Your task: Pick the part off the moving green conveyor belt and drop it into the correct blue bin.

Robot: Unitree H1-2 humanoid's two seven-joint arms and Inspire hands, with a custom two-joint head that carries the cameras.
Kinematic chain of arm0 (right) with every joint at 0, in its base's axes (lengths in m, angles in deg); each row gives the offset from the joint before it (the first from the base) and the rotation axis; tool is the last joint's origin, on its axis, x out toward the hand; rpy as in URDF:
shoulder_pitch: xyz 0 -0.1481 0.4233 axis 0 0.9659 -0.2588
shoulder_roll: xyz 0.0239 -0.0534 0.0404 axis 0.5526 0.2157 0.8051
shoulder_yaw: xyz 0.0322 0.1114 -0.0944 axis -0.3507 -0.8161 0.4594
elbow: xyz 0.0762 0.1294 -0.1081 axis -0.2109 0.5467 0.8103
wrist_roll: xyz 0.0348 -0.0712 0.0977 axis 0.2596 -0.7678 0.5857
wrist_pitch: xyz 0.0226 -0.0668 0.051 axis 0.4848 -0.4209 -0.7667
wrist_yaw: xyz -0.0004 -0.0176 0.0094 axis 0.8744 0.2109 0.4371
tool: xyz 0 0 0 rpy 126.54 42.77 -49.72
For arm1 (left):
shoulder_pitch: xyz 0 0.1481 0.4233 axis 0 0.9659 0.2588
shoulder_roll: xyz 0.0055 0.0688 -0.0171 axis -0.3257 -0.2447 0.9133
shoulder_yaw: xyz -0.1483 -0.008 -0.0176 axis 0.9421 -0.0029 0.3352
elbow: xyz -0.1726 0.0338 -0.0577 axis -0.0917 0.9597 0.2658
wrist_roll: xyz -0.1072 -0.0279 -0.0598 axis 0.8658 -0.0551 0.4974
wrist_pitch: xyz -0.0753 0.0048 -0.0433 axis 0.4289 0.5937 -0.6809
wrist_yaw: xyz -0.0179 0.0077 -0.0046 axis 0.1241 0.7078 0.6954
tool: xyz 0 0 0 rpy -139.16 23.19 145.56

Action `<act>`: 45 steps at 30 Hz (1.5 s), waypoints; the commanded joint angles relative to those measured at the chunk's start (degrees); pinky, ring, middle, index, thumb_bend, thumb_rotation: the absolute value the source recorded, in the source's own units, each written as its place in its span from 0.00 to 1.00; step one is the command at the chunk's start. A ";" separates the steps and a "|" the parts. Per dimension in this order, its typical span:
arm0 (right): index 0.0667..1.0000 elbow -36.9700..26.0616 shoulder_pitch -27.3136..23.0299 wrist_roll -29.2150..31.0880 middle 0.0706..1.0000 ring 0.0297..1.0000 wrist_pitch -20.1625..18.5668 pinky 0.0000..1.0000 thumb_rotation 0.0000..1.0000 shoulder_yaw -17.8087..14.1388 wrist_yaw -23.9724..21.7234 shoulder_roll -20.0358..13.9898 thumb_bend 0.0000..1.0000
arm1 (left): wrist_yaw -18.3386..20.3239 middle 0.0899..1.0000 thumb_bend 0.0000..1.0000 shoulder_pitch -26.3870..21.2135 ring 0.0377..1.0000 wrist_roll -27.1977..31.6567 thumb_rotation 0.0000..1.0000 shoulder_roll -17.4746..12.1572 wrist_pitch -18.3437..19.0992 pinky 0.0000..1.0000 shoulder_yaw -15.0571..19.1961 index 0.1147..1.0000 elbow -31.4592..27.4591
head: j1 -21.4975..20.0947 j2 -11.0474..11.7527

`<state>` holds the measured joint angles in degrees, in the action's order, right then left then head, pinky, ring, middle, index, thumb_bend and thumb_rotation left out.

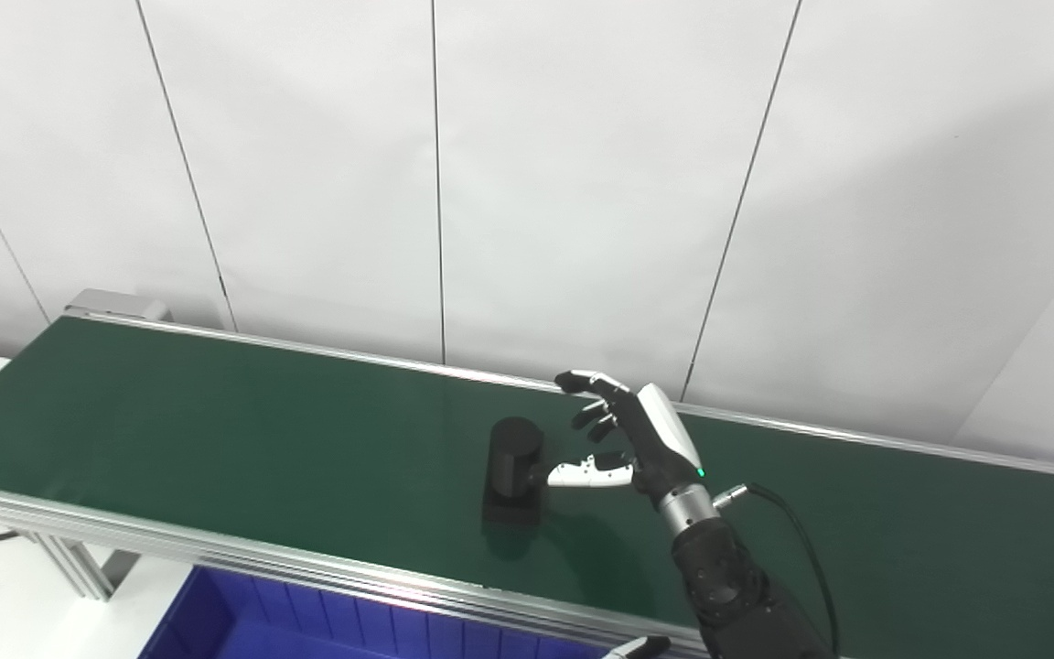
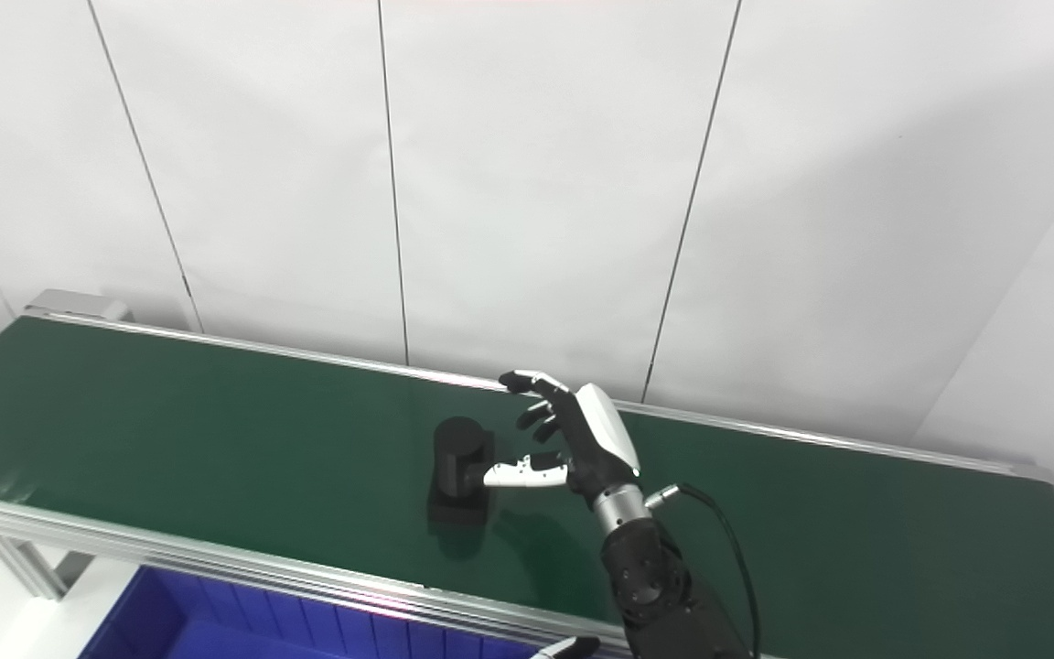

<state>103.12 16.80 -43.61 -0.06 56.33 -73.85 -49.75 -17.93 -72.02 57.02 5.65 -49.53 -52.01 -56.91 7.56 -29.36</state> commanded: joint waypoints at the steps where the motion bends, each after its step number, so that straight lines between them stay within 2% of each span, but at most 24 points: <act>1: 0.76 -0.30 -3.72 -0.20 0.76 0.59 2.69 0.50 0.32 0.37 1.97 0.57 0.93 | -0.82 0.87 0.94 0.66 0.86 -1.03 0.81 2.04 -1.88 0.86 -0.54 0.84 -2.53 | 0.14 0.06; 5: 0.75 1.33 -3.99 -0.67 0.75 0.61 3.27 0.50 0.32 1.41 2.98 0.89 0.92 | -1.05 0.86 0.94 0.85 0.85 -1.32 0.80 2.27 -1.88 0.86 -0.41 0.84 -2.67 | 0.26 0.33; 10: 0.74 2.44 -3.36 -0.58 0.77 0.63 2.68 0.51 0.33 2.42 2.57 1.55 0.92 | -0.68 0.87 0.95 1.23 0.86 -1.51 0.81 2.24 -1.88 0.86 0.22 0.84 -4.03 | 0.59 0.20; 17: 0.71 3.61 -2.98 -0.80 0.71 0.59 2.35 0.49 0.33 3.64 2.47 1.44 0.90 | -0.23 0.86 0.96 1.64 0.85 -1.81 0.81 2.24 -1.88 0.86 0.62 0.84 -4.88 | 0.41 0.04; 21: 0.70 2.63 -2.67 -1.21 0.68 0.55 -0.07 0.46 0.29 4.30 1.64 1.36 0.87 | 0.13 0.86 0.97 1.74 0.84 -1.68 0.81 2.21 -1.87 0.85 0.80 0.84 -5.34 | 0.32 -0.08; 26: 0.68 2.42 -2.77 -0.98 0.61 0.46 -1.94 0.37 0.20 4.59 -0.26 1.56 0.82 | 0.84 0.87 0.97 1.89 0.85 -1.60 0.82 1.85 -1.87 0.85 1.13 0.84 -5.83 | -0.13 -0.39; 27: 0.61 2.45 -2.80 -1.05 0.50 0.43 -2.17 0.37 0.06 4.67 -0.41 1.58 0.65 | 0.88 0.87 0.96 1.92 0.85 -1.70 0.82 1.83 -1.87 0.85 1.22 0.84 -5.86 | -0.13 -0.39; 28: 0.55 2.19 -2.72 -1.06 0.45 0.40 -2.49 0.35 0.03 4.71 -0.61 1.57 0.58 | 0.94 0.87 0.96 1.95 0.85 -1.74 0.82 1.79 -1.87 0.85 1.29 0.84 -5.94 | -0.35 -0.44; 30: 0.51 1.60 -2.48 -1.12 0.41 0.35 -2.64 0.31 0.01 4.81 -0.71 1.40 0.54 | 0.95 0.87 0.95 1.98 0.85 -1.96 0.81 1.74 -1.87 0.85 1.32 0.84 -6.01 | -0.48 -0.55; 33: 0.48 0.45 -2.13 -1.83 0.40 0.32 -2.60 0.30 0.00 5.40 -0.98 0.72 0.53 | 1.55 0.87 0.95 2.00 0.85 -1.53 0.81 1.68 -1.87 0.86 1.29 0.85 -6.06 | -0.69 -0.62; 41: 0.48 -1.36 -1.56 -2.25 0.38 0.31 -1.74 0.28 0.00 6.04 -1.72 -0.74 0.52 | 2.05 0.87 0.96 2.05 0.86 -1.27 0.81 1.83 -1.87 0.87 1.55 0.86 -6.05 | -1.23 -0.59; 45: 0.50 -2.46 -1.05 -2.17 0.42 0.36 -1.12 0.32 0.00 5.85 -1.52 -1.53 0.51 | 1.87 0.87 0.95 1.86 0.86 -1.47 0.82 1.92 -1.88 0.87 1.60 0.85 -5.88 | -1.59 -0.85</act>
<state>102.61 16.68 -46.01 -2.69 62.23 -75.51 -51.09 -15.77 -70.91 56.31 5.55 -49.53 -50.01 -60.82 5.89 -30.15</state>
